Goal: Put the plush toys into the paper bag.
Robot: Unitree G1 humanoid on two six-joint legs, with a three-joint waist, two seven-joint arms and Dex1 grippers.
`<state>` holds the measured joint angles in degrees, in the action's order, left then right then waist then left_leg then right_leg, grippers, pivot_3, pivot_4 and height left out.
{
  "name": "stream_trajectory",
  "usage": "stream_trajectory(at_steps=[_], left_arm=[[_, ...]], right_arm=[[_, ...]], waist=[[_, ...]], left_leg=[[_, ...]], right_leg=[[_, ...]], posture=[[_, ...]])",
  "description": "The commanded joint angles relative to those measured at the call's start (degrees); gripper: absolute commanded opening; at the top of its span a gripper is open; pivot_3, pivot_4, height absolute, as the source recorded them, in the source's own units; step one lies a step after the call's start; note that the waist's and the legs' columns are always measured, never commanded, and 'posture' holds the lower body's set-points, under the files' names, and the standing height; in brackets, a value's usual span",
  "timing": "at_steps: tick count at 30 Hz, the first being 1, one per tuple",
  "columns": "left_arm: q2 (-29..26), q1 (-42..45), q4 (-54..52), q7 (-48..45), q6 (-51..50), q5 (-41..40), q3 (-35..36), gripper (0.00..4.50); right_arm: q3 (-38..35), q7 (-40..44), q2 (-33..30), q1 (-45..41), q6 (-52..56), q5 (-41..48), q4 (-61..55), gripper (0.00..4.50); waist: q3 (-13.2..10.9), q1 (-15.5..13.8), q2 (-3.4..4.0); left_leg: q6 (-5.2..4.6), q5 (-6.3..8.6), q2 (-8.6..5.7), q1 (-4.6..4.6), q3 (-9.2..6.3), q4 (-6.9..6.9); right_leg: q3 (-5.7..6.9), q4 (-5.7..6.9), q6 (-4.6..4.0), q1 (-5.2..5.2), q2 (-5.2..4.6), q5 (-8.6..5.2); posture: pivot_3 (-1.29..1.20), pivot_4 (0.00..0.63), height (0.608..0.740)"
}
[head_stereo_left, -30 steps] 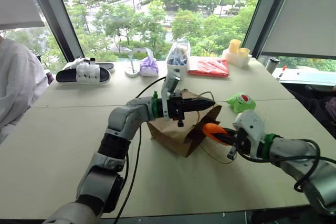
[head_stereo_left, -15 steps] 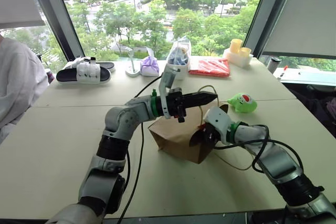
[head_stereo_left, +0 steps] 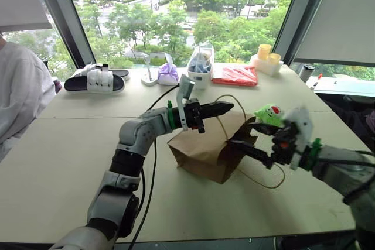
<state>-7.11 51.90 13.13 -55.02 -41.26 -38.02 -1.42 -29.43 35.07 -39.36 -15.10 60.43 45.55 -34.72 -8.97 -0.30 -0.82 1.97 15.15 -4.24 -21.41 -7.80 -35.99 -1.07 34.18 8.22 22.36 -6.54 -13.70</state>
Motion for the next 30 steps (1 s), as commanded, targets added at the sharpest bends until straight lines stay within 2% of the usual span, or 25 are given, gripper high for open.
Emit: stream_trajectory(at_steps=[1, 4, 7, 10, 14, 17, 20, 27, 30], left_arm=[[0.77, 1.48, -0.91, -0.62, 1.02, -0.15, -0.18, 0.00], [1.31, 1.23, -1.24, -0.37, 1.08, 0.04, -0.42, 0.00], [1.64, 0.70, -2.00, -0.01, 0.92, 0.07, -0.53, 0.00], [1.96, -0.09, -3.36, 0.66, 0.63, -0.02, -0.66, 0.00], [1.96, -1.44, -5.54, 2.06, 0.26, -0.36, -0.34, 0.00], [1.85, -2.44, -7.07, 3.14, 0.04, -0.58, -0.14, 0.00], [1.48, -3.23, -8.48, 4.35, -0.37, -1.00, 0.42, 0.00], [1.10, -4.31, -9.69, 5.52, -0.91, -1.57, 0.85, 0.00], [1.32, -4.01, -9.13, 5.47, -0.59, -1.52, 0.74, 0.00]], right_arm=[[-1.94, -4.91, 0.93, -4.84, -4.58, -2.00, 7.98, 4.46], [3.78, -11.20, 3.26, -11.10, -13.90, -12.08, 20.62, 4.46], [13.90, -17.00, 4.06, -18.79, -24.26, -25.87, 39.12, 4.46], [20.15, -24.49, 5.52, -28.04, -31.27, -35.98, 59.76, 4.46], [23.94, -28.78, 7.92, -38.91, -41.95, -42.31, 85.10, 4.46], [25.65, -28.77, 8.84, -42.76, -47.32, -45.10, 96.78, 4.46], [26.36, -27.72, 9.19, -44.33, -49.43, -46.60, 102.21, 3.55], [26.28, -27.31, 9.15, -45.10, -50.73, -48.03, 105.73, 0.08], [26.22, -27.84, 8.79, -45.04, -51.55, -48.47, 105.58, 0.03]], waist=[[0.01, 0.08, 0.01], [0.02, 0.24, 0.03], [0.03, 0.97, 0.06], [0.04, 1.22, 0.07], [0.04, 1.40, 0.07], [0.04, 1.45, 0.07], [0.04, 1.34, 0.07], [0.04, 1.47, 0.07], [0.04, 1.47, 0.07]], left_leg=[[0.00, 0.00, 0.01, 0.02, 0.11, 0.00], [0.00, 0.00, 0.02, 0.05, 0.27, -0.02], [0.03, -0.02, 0.01, 0.04, 0.33, -0.02], [0.34, -0.20, 0.01, -0.01, 0.34, 0.09], [0.47, -0.28, 0.02, -0.08, 0.46, 0.35], [0.48, -0.28, 0.02, -0.04, 0.47, 0.48], [0.48, -0.29, 0.01, -0.05, 0.45, 0.50], [0.55, -0.33, 0.01, 0.02, 0.45, 0.38], [0.55, -0.33, 0.00, 0.02, 0.44, 0.31]], right_leg=[[-0.02, 0.00, -0.02, 0.01, 0.00, 0.01], [-0.02, 0.03, -0.02, 0.00, 0.00, 0.01], [-0.07, 0.10, -0.02, 0.07, 0.00, 0.02], [-0.09, 0.12, -0.02, 0.21, 0.00, 0.02], [-0.20, 0.07, -0.04, 0.43, -0.02, 0.02], [-0.20, 0.02, -0.04, 0.42, -0.02, 0.02], [-0.20, 0.00, -0.04, 0.41, -0.03, 0.02], [-0.19, 0.02, -0.04, 0.29, -0.01, 0.02], [-0.19, 0.02, -0.03, 0.24, -0.01, 0.02]], posture=[[0.00, 0.150, 0.740], [0.00, 0.150, 0.740], [0.00, 0.150, 0.740], [0.00, 0.150, 0.740], [0.00, 0.150, 0.740], [0.00, 0.150, 0.740], [0.00, 0.150, 0.740], [0.00, 0.150, 0.740], [0.00, 0.150, 0.740]])
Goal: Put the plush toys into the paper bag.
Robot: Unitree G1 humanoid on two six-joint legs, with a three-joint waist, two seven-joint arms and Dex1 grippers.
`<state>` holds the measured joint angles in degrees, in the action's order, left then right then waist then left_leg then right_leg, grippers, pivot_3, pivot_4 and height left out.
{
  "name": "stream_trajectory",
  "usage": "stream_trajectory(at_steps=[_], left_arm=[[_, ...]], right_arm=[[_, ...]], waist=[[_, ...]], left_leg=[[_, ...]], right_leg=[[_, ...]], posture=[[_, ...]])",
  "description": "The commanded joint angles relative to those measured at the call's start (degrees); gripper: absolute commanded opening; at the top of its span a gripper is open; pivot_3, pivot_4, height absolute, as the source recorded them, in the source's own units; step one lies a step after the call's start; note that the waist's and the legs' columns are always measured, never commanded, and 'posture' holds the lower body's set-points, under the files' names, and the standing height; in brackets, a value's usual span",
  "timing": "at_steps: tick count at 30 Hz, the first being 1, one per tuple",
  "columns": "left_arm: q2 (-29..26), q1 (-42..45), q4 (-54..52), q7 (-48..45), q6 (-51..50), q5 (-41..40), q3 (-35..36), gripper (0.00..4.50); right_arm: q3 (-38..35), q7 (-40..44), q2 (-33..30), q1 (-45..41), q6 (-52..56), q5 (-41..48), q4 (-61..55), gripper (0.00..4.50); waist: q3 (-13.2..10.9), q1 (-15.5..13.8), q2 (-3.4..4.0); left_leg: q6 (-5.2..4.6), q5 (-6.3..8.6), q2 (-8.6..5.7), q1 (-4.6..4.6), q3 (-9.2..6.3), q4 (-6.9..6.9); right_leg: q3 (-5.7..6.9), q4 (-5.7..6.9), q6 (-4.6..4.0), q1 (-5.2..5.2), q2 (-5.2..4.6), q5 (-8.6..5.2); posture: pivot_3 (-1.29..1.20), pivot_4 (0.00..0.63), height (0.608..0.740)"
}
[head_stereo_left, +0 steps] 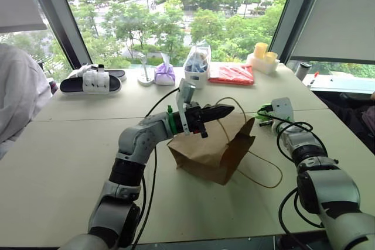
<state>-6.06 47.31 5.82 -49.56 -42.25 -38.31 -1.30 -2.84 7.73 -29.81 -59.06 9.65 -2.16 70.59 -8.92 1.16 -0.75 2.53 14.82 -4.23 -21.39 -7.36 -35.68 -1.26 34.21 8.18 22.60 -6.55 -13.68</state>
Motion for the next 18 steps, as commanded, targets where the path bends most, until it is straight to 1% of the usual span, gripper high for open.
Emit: stream_trajectory(at_steps=[1, 4, 5, 7, 9, 11, 12, 15, 16, 17, 18], left_arm=[[0.35, 0.68, -1.66, -0.01, 0.48, -1.22, 0.61, 0.00], [0.64, 1.26, -0.95, 0.00, 0.82, -1.08, 0.72, 0.00], [0.76, 1.56, -0.49, -0.04, 1.04, -1.04, 0.89, 0.00], [0.84, 2.14, 0.27, -0.17, 1.33, -1.02, 1.26, 0.00], [0.70, 2.58, 0.72, -0.43, 1.21, -1.41, 1.86, 0.00], [0.58, 3.56, 2.09, -0.67, 1.08, -2.16, 2.96, 0.00], [0.57, 4.06, 2.84, -0.78, 1.12, -2.40, 3.35, 0.00], [0.59, 5.53, 5.24, -1.67, 1.44, -2.42, 3.80, 0.00], [0.63, 5.91, 6.06, -2.16, 1.67, -2.20, 3.66, 0.00], [0.68, 6.15, 6.62, -2.53, 1.84, -2.00, 3.56, 0.00], [0.76, 6.32, 7.04, -2.87, 1.93, -1.87, 3.47, 0.00]], right_arm=[[-0.39, -0.38, -0.89, -1.06, -1.12, -0.81, 0.16, 0.03], [-1.37, 0.13, -2.26, -1.06, -2.87, -0.03, -2.03, 0.03], [-2.38, 1.48, -3.86, -0.27, -3.30, 0.97, -5.94, 0.03], [-4.31, 5.87, -8.47, 4.49, 1.54, 2.80, -19.95, 0.03], [-6.84, 12.32, -12.57, 12.16, 8.56, 6.51, -38.55, 0.03], [-11.56, 21.23, -17.58, 22.17, 20.21, 15.71, -59.99, 0.03], [-13.96, 24.67, -19.75, 26.53, 25.72, 20.25, -68.12, 0.03], [-19.51, 33.19, -25.06, 38.13, 36.64, 30.85, -85.34, 0.03], [-20.95, 35.01, -26.15, 41.62, 39.43, 33.51, -89.63, 0.03], [-22.02, 35.85, -26.78, 43.86, 41.46, 35.29, -92.40, 0.03], [-22.74, 35.97, -27.04, 45.44, 43.51, 36.90, -94.47, 0.03]], waist=[[0.00, 0.01, 0.00], [0.00, 0.01, 0.00], [0.00, -0.07, 0.00], [-0.02, -0.42, 0.04], [-0.03, -0.70, 0.10], [-0.02, -0.84, 0.10], [-0.03, -0.60, 0.09], [-0.02, -0.10, 0.10], [-0.03, -0.12, 0.09], [-0.03, -0.12, 0.08], [-0.03, -0.08, 0.09]], left_leg=[[0.00, 0.00, 0.00, 0.00, 0.00, 0.00], [0.00, 0.00, 0.00, -0.01, 0.00, 0.00], [0.00, 0.00, 0.00, -0.01, 0.00, 0.01], [0.00, 0.00, -0.01, -0.06, -0.01, 0.00], [-0.01, 0.01, -0.07, -0.18, -0.17, -0.02], [-0.06, 0.04, -0.09, -0.19, -0.24, 0.03], [-0.14, 0.09, -0.09, -0.22, -0.28, 0.05], [-0.28, 0.17, -0.01, -0.06, -0.25, 0.07], [-0.32, 0.19, 0.02, 0.04, -0.19, 0.05], [-0.65, 0.38, 0.04, 0.03, -0.15, -0.01], [-0.67, 0.40, 0.05, 0.07, -0.13, -0.14]], right_leg=[[0.00, 0.00, 0.00, 0.00, 0.00, 0.00], [0.00, 0.00, 0.00, 0.01, 0.00, 0.00], [0.00, 0.00, 0.00, 0.02, 0.00, 0.00], [-0.01, -0.02, 0.00, 0.05, 0.00, 0.00], [0.01, -0.02, 0.01, 0.07, -0.02, 0.00], [0.05, -0.03, 0.02, 0.07, -0.02, -0.01], [0.11, -0.05, 0.04, 0.06, -0.02, -0.02], [0.16, -0.09, 0.08, -0.05, 0.03, -0.04], [0.16, -0.10, 0.08, -0.12, 0.03, -0.05], [0.16, -0.11, 0.08, -0.15, 0.04, -0.05], [0.16, -0.08, 0.07, -0.21, 0.04, -0.04]], posture=[[0.00, 0.150, 0.740], [0.00, 0.150, 0.740], [0.00, 0.150, 0.740], [0.00, 0.150, 0.740], [0.00, 0.150, 0.740], [0.00, 0.150, 0.740], [0.00, 0.150, 0.740], [0.00, 0.150, 0.740], [0.00, 0.150, 0.740], [0.00, 0.150, 0.740], [0.00, 0.150, 0.740]])
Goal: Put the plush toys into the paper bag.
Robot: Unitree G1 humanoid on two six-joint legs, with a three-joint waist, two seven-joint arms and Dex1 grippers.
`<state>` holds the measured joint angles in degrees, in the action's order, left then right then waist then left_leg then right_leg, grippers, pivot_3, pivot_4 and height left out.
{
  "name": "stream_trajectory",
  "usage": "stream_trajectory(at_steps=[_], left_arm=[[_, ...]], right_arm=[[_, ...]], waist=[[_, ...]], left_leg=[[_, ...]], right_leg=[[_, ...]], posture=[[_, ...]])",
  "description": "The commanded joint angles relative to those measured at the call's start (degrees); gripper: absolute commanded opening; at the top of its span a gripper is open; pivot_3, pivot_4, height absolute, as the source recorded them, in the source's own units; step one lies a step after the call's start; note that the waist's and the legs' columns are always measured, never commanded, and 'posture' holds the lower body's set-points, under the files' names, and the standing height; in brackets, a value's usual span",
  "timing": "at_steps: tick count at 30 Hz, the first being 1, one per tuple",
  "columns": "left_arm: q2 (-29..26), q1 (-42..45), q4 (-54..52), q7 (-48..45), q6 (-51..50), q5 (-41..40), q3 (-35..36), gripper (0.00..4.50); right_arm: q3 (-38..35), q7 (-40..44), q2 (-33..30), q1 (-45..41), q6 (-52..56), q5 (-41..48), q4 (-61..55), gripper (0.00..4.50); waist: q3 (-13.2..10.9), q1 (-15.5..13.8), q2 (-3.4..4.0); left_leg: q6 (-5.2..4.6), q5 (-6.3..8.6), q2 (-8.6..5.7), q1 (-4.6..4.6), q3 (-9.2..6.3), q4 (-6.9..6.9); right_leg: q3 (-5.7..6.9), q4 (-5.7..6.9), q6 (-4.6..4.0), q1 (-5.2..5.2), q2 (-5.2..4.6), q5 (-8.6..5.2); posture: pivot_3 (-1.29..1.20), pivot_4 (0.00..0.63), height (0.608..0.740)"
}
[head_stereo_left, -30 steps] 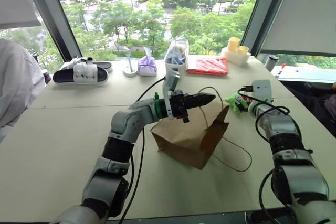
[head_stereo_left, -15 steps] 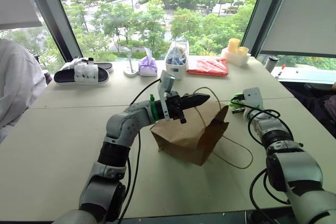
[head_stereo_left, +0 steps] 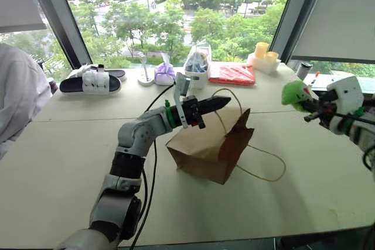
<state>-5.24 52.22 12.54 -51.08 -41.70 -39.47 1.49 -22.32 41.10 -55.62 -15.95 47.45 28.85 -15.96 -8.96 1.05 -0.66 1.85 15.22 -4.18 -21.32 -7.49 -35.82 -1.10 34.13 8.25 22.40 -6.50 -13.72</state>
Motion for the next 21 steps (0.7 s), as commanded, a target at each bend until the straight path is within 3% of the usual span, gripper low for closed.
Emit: stream_trajectory(at_steps=[1, 4, 8, 17, 21], left_arm=[[0.06, 1.69, 0.94, -1.79, 1.50, -0.54, 0.50, 0.00], [0.45, 2.32, 2.31, -2.91, 1.78, -0.16, -0.04, 0.00], [1.21, 2.97, 2.72, -3.79, 1.65, -0.22, -0.62, 0.00], [2.76, 1.62, -0.15, -2.63, 0.61, -0.55, -1.10, 0.00], [3.15, 1.13, -0.85, -1.21, 0.98, -0.45, -0.49, 0.00]], right_arm=[[-3.36, 2.77, -1.23, 3.93, 7.15, 7.26, -10.30, 0.03], [-2.13, 1.81, -0.21, 6.19, 9.26, 9.03, -14.24, 0.03], [6.59, -1.33, 1.75, 3.77, 6.12, 4.32, -12.72, 0.03], [25.32, 0.06, 5.53, -10.40, -2.17, -6.67, -1.59, 0.03], [27.70, 2.06, 6.67, -13.09, -3.80, -8.55, 0.95, 1.54]], waist=[[0.01, -0.05, 0.01], [0.00, -0.50, -0.01], [-0.01, -0.53, -0.06], [-0.01, -0.32, -0.06], [-0.01, -0.63, -0.07]], left_leg=[[0.00, 0.00, 0.03, 0.02, 0.03, -0.17], [0.00, 0.00, 0.02, -0.02, 0.06, -0.35], [0.01, 0.00, 0.00, -0.04, 0.04, -0.38], [0.35, -0.20, -0.01, -0.12, 0.04, -0.17], [0.36, -0.20, -0.02, -0.13, 0.00, -0.19]], right_leg=[[0.00, 0.03, -0.01, -0.07, 0.02, 0.01], [-0.03, 0.02, -0.06, -0.14, 0.01, 0.05], [-0.03, 0.01, -0.06, -0.15, -0.01, 0.05], [-0.02, 0.07, -0.05, 0.15, -0.04, 0.05], [-0.01, 0.06, -0.05, 0.09, -0.04, 0.05]], posture=[[0.00, 0.150, 0.740], [0.00, 0.150, 0.740], [0.00, 0.150, 0.740], [0.00, 0.150, 0.740], [0.00, 0.150, 0.740]])
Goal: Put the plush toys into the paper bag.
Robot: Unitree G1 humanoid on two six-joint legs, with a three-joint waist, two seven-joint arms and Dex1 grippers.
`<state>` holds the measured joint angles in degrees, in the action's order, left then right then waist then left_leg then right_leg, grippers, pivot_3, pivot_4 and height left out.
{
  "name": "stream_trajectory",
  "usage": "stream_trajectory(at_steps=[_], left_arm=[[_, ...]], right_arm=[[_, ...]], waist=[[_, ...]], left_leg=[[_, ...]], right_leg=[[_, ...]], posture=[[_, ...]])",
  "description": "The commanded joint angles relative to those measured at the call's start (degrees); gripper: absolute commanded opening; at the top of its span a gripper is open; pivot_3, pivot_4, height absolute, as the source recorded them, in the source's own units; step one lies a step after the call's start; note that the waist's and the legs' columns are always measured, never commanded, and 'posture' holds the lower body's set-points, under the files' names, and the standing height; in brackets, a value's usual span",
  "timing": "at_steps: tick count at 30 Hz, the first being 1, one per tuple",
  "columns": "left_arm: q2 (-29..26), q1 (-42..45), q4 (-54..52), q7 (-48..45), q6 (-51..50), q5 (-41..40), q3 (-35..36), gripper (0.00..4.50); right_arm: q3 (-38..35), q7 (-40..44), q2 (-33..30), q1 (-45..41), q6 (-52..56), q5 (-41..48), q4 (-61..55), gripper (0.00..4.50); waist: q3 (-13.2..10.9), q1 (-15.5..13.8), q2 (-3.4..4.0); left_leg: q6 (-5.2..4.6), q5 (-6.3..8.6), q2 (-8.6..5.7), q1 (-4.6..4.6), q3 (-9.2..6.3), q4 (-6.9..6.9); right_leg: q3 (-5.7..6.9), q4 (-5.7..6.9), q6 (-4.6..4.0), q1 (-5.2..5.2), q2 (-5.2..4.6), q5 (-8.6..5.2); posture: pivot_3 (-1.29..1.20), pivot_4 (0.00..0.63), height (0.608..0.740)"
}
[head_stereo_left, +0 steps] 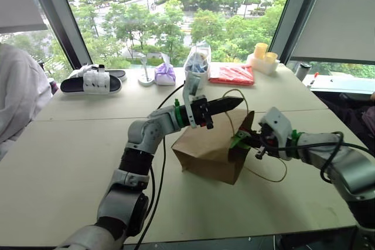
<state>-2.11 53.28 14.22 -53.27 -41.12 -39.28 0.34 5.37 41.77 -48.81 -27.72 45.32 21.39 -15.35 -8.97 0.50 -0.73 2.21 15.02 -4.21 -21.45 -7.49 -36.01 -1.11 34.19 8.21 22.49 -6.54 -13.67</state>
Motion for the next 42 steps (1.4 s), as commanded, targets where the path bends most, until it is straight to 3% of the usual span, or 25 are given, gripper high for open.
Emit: stream_trajectory(at_steps=[1, 5, 6, 8, 15, 19, 26, 33, 36, 42], left_arm=[[-0.04, 0.09, -2.39, 1.45, 0.72, -0.61, 1.09, 0.00], [-0.30, 0.29, -1.71, 2.41, 1.29, -0.75, 2.20, 0.00], [-0.36, 0.33, -1.56, 2.51, 1.34, -0.80, 2.35, 0.00], [-0.66, 0.33, -1.30, 2.50, 1.48, -0.79, 2.53, 0.00], [-1.64, 0.86, 0.56, 1.87, 2.40, -0.63, 2.88, 0.00], [-1.52, 1.28, 1.60, 1.35, 2.84, -0.74, 2.85, 0.00], [-0.88, 1.44, 2.77, 0.62, 3.56, -0.29, 2.66, 0.00], [-0.66, 0.92, 2.31, 0.70, 3.62, -0.19, 2.46, 0.00], [-0.72, 0.73, 2.00, 0.79, 3.60, -0.17, 2.39, 0.00], [-0.76, 0.71, 1.77, 0.85, 3.59, -0.21, 2.41, 0.00]], right_arm=[[-0.09, 1.97, -0.18, -1.33, -1.69, -1.05, 0.36, 2.07], [-0.92, 3.22, -0.40, -1.17, -1.58, -1.15, 0.17, 4.16], [-1.24, 3.22, -0.36, -1.16, -1.53, -1.23, 0.14, 4.45], [-3.73, 3.16, -0.47, -0.52, -0.63, 0.09, -1.16, 4.45], [-29.80, 3.10, -1.35, 8.32, 14.78, 18.13, -12.05, 4.45], [-40.72, -2.29, 1.23, 13.76, 18.75, 20.36, -11.51, 4.45], [-43.60, -6.78, 6.89, 28.02, 16.80, 18.68, -9.83, 4.45], [-41.69, -10.33, 16.33, 33.14, 14.89, 20.57, -8.63, 4.45], [-42.31, -11.86, 19.32, 32.89, 15.48, 23.16, -9.06, 3.67], [-45.28, -15.15, 22.66, 32.61, 15.59, 29.08, -8.55, 0.70]], waist=[[0.00, -0.17, -0.01], [-0.01, -0.05, -0.01], [-0.01, -0.01, -0.01], [-0.01, 0.05, -0.01], [-0.01, -0.96, -0.01], [0.00, -1.30, -0.03], [0.04, -1.17, 0.04], [0.05, -1.16, 0.05], [0.05, -1.13, 0.06], [0.06, -1.17, 0.06]], left_leg=[[0.00, 0.00, -0.01, -0.01, -0.01, -0.02], [0.00, 0.00, -0.04, -0.02, -0.04, -0.02], [0.00, 0.00, -0.04, -0.01, -0.04, -0.02], [-0.01, 0.01, -0.04, -0.01, -0.05, -0.01], [-0.30, 0.17, -0.04, -0.03, -0.10, -0.02], [-0.31, 0.18, -0.04, 0.01, -0.05, -0.06], [-0.32, 0.18, -0.04, 0.02, 0.00, -0.05], [-0.32, 0.18, 0.01, 0.09, 0.03, -0.07], [-0.31, 0.18, 0.01, 0.09, 0.03, -0.07], [-0.31, 0.18, 0.00, 0.08, 0.00, -0.06]], right_leg=[[0.00, -0.01, 0.00, -0.01, 0.00, 0.00], [0.00, -0.02, 0.00, -0.02, -0.02, 0.00], [0.00, -0.02, 0.00, -0.01, -0.02, 0.00], [0.01, -0.01, 0.00, -0.01, -0.02, 0.00], [0.02, -0.02, 0.00, -0.02, -0.02, 0.00], [0.01, -0.03, -0.01, -0.09, -0.02, 0.01], [-0.01, 0.01, -0.01, -0.07, -0.02, 0.01], [-0.04, 0.05, -0.01, -0.11, 0.04, 0.01], [-0.05, 0.05, -0.01, -0.10, 0.03, 0.01], [-0.03, 0.05, -0.01, -0.10, 0.03, 0.01]], posture=[[0.00, 0.150, 0.740], [0.00, 0.150, 0.740], [0.00, 0.150, 0.740], [0.00, 0.150, 0.740], [0.00, 0.150, 0.740], [0.00, 0.150, 0.740], [0.00, 0.150, 0.740], [0.00, 0.150, 0.740], [0.00, 0.150, 0.740], [0.00, 0.150, 0.740]])
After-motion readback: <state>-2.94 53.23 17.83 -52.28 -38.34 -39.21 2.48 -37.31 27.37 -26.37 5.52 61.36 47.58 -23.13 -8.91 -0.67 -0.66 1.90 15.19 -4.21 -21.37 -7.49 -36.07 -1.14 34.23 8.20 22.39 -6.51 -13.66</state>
